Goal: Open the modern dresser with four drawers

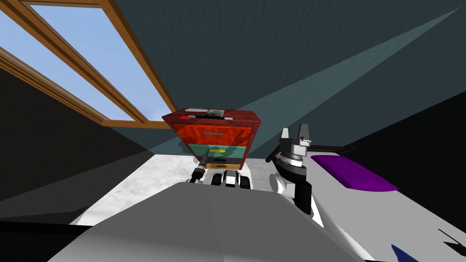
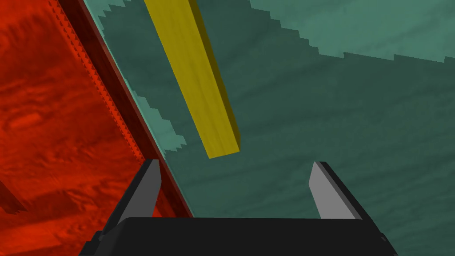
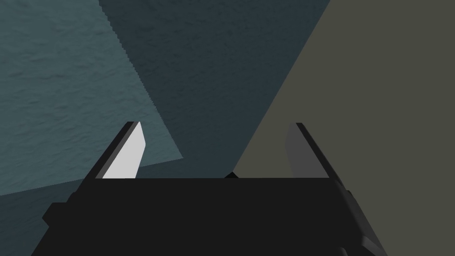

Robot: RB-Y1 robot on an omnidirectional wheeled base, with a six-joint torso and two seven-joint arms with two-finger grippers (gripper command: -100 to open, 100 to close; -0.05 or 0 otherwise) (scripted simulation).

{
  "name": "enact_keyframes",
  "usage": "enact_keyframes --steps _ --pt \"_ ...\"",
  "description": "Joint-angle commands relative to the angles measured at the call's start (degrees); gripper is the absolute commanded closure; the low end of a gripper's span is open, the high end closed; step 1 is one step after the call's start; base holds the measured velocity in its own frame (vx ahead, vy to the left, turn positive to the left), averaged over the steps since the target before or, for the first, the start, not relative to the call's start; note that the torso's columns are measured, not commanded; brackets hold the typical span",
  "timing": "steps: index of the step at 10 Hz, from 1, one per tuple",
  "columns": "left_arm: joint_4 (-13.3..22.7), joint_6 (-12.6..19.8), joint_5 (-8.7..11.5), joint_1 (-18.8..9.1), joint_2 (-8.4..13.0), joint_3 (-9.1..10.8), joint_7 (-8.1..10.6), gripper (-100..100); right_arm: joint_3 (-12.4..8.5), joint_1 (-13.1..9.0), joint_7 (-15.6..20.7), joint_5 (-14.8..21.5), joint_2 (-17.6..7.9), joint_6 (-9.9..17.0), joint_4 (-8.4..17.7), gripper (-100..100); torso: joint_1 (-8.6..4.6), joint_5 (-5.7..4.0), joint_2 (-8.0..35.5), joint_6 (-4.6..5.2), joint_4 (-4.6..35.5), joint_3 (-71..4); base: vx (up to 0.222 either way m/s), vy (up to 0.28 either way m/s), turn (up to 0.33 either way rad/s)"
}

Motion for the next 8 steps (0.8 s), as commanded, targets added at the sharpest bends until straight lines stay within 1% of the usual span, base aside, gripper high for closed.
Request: enact_keyframes --steps 1,2,5,6,8 --pt "-1.18 2.31 0.08 -0.53 0.44 0.09 0.22 -100 0.0 0.0 0.0 0.0 0.0 0.0 0.0 0 -0.01 0.0 0.03 0.0 0.01 0.02 -0.029 0.013 0.008" --pt "-1.66 3.34 0.14 -0.77 -0.17 0.14 0.37 -100 0.0 0.0 0.0 0.0 0.0 0.0 0.0 0 -0.02 0.0 0.03 0.0 0.01 0.02 -0.027 0.011 0.012" --pt "-3.25 6.75 0.31 -1.57 0.61 0.3 0.87 -100 0.0 0.0 0.0 0.0 0.0 0.0 0.0 0 0.02 0.0 0.02 0.0 0.01 0.01 -0.033 0.01 0.016" --pt "-3.52 7.39 0.34 -1.72 0.24 0.33 0.96 -100 0.0 0.0 0.0 0.0 0.0 0.0 0.0 0 0.01 0.0 0.02 0.0 0.01 0.01 -0.03 0.01 0.007" --pt "-4.17 8.93 0.42 -2.09 -2.47 0.4 1.19 -100 0.0 0.0 0.0 0.0 0.0 0.0 0.0 0 -0.02 0.0 0.0 0.0 0.0 0.0 -0.025 0.009 0.011"
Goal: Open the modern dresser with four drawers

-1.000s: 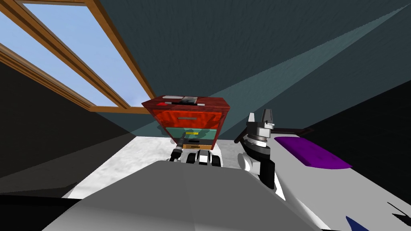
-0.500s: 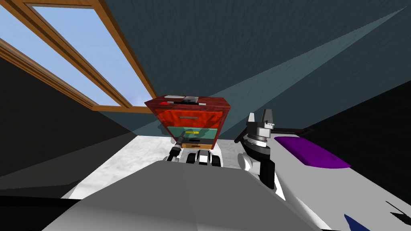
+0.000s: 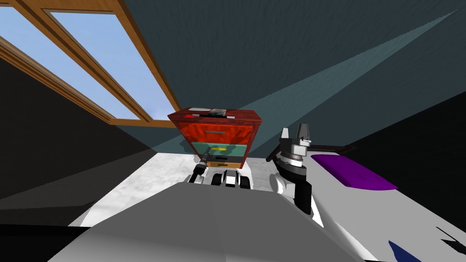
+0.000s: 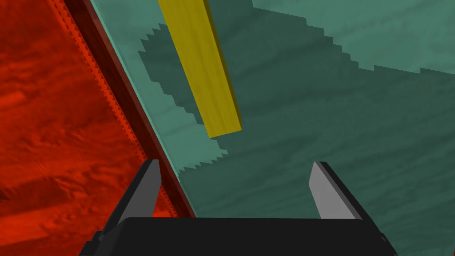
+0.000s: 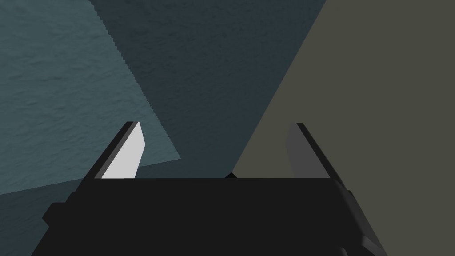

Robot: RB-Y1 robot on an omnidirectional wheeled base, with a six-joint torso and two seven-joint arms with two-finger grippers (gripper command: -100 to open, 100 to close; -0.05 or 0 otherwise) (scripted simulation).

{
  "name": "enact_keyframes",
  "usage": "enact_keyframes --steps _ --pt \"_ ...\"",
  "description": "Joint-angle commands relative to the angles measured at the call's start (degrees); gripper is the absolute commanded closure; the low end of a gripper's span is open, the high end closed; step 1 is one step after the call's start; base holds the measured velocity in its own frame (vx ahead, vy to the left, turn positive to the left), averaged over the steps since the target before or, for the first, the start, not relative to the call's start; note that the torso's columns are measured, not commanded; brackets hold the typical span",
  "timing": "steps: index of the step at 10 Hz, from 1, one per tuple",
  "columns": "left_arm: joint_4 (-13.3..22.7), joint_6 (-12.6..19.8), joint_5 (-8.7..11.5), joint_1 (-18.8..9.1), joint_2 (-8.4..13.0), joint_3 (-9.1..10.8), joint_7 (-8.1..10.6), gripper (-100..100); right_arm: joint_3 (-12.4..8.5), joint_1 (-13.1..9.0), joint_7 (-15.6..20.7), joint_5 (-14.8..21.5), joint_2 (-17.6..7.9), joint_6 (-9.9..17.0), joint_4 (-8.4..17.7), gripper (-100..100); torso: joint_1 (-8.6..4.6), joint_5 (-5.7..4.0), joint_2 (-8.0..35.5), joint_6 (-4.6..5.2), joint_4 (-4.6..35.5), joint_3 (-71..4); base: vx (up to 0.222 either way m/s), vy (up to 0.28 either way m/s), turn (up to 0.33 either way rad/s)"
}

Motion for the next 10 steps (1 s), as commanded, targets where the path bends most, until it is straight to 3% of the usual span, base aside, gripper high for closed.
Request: enact_keyframes --steps 1,3,4,7,8,10 --pt "-0.9 1.72 0.05 -0.28 -3.01 0.03 0.18 -100 0.0 0.0 0.0 0.0 0.0 0.0 0.0 0 0.01 0.0 0.0 0.0 0.0 0.0 -0.018 0.007 0.002" --pt "-1.08 2.11 0.07 -0.37 -5.31 0.05 0.24 -100 0.0 0.0 0.0 0.0 0.0 0.0 0.0 0 0.01 0.0 -0.02 0.0 0.0 -0.01 -0.004 0.001 0.001" --pt "-0.95 1.9 0.08 -0.3 -4.44 0.04 0.28 -100 0.0 0.0 0.0 0.0 0.0 0.0 0.0 0 0.01 0.0 -0.01 0.0 0.0 -0.01 0.0 0.0 0.0" --pt "3.21 0.64 0.29 -1.96 -0.76 5.48 4.23 -100 0.01 -0.02 0.0 0.0 0.01 0.0 0.0 0 -0.15 -0.05 0.17 0.02 0.05 0.1 -0.044 -0.071 -0.28" --pt "3.21 0.64 0.29 -1.96 -0.76 5.73 4.23 -100 0.01 -0.01 0.0 0.0 0.01 0.0 0.0 0 -0.11 -0.04 0.12 -0.01 0.04 0.08 -0.039 -0.075 -0.055" --pt "5.99 -0.2 0.43 -3.08 1.77 9.46 6.86 -100 0.01 -0.01 0.0 0.0 0.01 0.0 0.0 0 0.04 0.01 -0.01 0.01 0.0 -0.01 -0.041 -0.089 -0.245"
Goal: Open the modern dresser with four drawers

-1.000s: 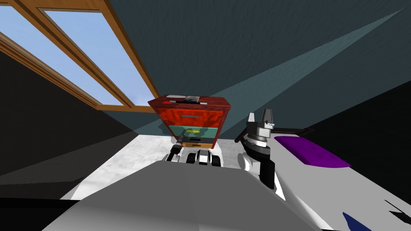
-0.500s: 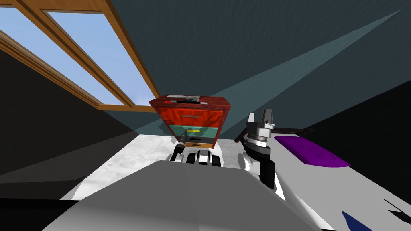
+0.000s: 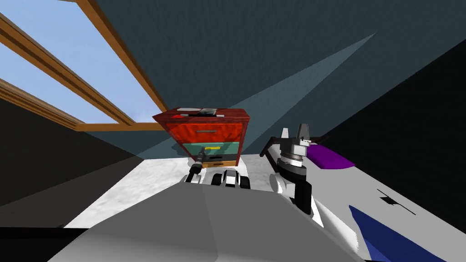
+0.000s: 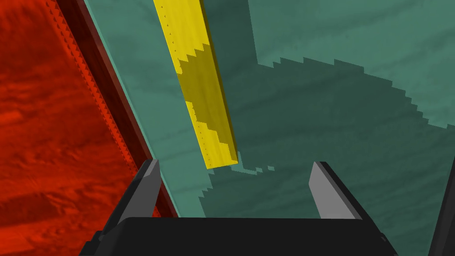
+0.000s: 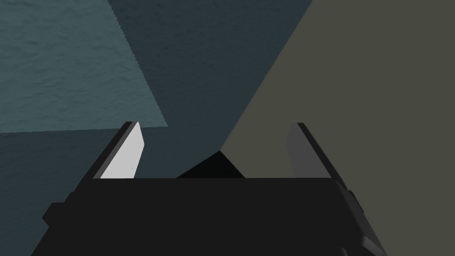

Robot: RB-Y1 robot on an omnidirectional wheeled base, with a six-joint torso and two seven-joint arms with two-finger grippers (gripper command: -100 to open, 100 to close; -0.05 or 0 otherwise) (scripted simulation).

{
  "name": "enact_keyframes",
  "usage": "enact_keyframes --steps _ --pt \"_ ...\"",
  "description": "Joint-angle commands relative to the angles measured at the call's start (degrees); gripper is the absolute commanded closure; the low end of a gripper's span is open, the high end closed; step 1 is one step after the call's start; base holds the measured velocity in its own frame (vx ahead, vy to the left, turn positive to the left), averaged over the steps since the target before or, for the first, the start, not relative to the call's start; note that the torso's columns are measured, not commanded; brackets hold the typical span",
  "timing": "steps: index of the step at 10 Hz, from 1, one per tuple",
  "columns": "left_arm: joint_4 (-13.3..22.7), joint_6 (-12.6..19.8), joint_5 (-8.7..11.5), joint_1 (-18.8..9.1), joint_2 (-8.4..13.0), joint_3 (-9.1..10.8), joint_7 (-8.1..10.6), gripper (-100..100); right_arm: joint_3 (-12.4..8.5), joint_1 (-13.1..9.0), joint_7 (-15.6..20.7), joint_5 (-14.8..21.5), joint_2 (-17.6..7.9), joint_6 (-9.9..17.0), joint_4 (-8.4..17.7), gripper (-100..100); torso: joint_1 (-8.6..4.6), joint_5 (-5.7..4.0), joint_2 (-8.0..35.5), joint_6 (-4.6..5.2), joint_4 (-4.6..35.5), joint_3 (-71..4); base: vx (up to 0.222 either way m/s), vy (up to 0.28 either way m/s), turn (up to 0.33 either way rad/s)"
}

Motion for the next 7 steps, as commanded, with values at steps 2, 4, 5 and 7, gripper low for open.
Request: enact_keyframes --steps 2,4,5,7 --pt "3.92 -1.17 0.14 -1.76 2.91 4.84 3.12 -100 -0.01 0.01 0.0 0.0 0.0 0.0 0.0 0 0.07 0.01 -0.02 -0.04 -0.01 -0.01 -0.025 -0.066 -0.136" --pt "6.7 -2.0 0.28 -2.88 5.45 8.45 5.75 -100 0.0 0.0 0.0 0.0 0.0 0.0 0.0 0 -0.09 -0.03 0.04 0.01 0.02 0.03 -0.034 -0.099 -0.304" --pt "8.09 -2.42 0.35 -3.44 6.72 10.2 7.06 -100 0.0 0.0 0.0 0.0 0.0 0.0 0.0 0 -0.1 -0.04 0.07 -0.01 0.02 0.04 -0.045 -0.118 -0.28" --pt "8.09 -2.42 0.35 -3.44 6.72 10.54 7.06 -100 -0.01 0.01 0.0 0.0 0.0 0.0 0.0 0 0.08 0.01 0.03 -0.05 0.01 0.03 -0.021 -0.053 -0.021"
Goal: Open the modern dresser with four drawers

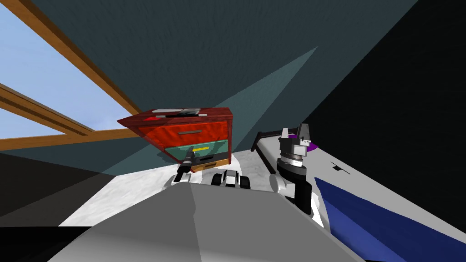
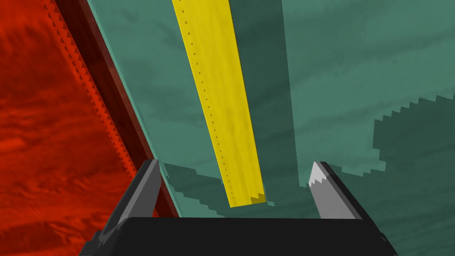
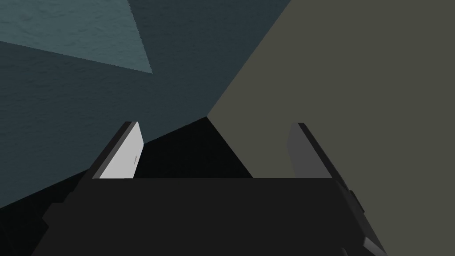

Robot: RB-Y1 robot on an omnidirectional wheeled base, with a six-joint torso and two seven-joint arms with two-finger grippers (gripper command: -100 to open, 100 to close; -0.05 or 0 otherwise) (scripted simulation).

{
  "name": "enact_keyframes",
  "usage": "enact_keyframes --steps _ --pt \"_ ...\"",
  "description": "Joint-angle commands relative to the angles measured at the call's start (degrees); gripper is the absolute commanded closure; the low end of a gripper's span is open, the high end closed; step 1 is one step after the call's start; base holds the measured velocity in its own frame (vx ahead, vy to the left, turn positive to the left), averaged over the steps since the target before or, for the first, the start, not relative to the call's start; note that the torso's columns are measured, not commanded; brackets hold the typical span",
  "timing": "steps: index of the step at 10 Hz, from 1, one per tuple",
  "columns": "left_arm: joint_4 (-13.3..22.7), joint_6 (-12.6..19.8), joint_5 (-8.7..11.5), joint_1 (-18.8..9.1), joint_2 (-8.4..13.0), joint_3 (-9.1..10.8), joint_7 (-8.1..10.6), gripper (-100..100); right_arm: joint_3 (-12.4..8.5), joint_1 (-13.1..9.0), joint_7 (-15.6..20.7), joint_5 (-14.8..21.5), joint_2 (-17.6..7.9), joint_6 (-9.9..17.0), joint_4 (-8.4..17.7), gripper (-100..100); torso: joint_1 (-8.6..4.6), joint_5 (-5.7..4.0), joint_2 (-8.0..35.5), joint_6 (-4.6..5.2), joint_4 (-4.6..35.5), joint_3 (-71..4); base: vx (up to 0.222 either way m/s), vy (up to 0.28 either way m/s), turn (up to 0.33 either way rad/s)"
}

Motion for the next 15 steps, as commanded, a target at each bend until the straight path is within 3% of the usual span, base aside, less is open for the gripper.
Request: enact_keyframes --steps 1,2,3,8,9,11,12,13,14,15 --pt "3.42 -1.77 0.14 -1.0 1.7 2.49 1.6 -100 -0.01 0.0 0.0 0.0 -0.01 0.0 0.0 0 0.16 0.06 -0.07 0.0 -0.03 -0.05 -0.019 -0.038 -0.19" --pt "3.09 -1.64 0.15 -0.9 1.34 1.59 0.99 -100 0.0 0.0 0.0 0.0 -0.01 0.0 0.0 0 0.02 0.03 -0.03 0.07 -0.01 -0.03 -0.011 -0.019 -0.051" --pt "0.65 -0.94 0.0 0.12 -0.84 -1.12 -1.03 100 -0.01 0.01 0.0 0.0 -0.01 0.0 0.0 0 -0.02 0.0 -0.03 0.01 -0.01 -0.02 0.022 0.06 0.329" --pt "-6.3 1.16 -0.35 2.91 -7.17 -10.26 -7.6 100 -0.02 0.01 0.0 0.0 -0.02 0.0 0.0 0 0.38 0.15 -0.16 -0.26 -0.23 -0.06 0.055 0.129 0.302" --pt "-6.3 1.16 -0.35 2.91 -7.17 -10.82 -7.6 100 -0.02 0.01 0.0 0.0 -0.02 0.0 0.0 0 0.35 0.16 -0.22 -0.2 -0.25 -0.1 0.032 0.06 0.122" --pt "-9.08 1.99 -0.49 4.03 -9.71 -14.62 -10.23 100 -0.02 0.01 0.0 0.0 -0.01 0.0 0.0 0 0.12 0.12 -0.09 -0.13 -0.23 -0.03 0.025 0.07 0.267" --pt "-9.08 1.99 -0.49 4.03 -9.71 -14.62 -10.23 100 -0.02 0.01 0.0 0.0 -0.02 0.0 0.0 0 0.19 0.1 -0.16 -0.1 -0.19 -0.07 0.037 0.056 0.078" --pt "-10.47 2.41 -0.56 4.58 -10.98 -16.52 -11.54 100 -0.01 0.0 0.0 0.0 -0.02 0.0 0.01 0 0.1 0.08 -0.18 -0.03 -0.16 -0.09 0.043 0.065 0.183" --pt "-10.34 2.28 -0.6 4.58 -10.54 -15.69 -10.9 100 -0.02 0.01 0.0 0.0 -0.02 0.0 0.0 0 0.0 0.0 -0.1 -0.02 -0.04 -0.08 0.023 0.026 0.027" --pt "-8.98 1.57 -2.46 3.98 -9.47 -13.16 -8.41 100 -0.01 -0.01 0.0 0.0 -0.01 0.0 0.0 0 -0.09 -0.04 0.0 -0.04 -0.04 0.01 -0.037 -0.049 -0.202"
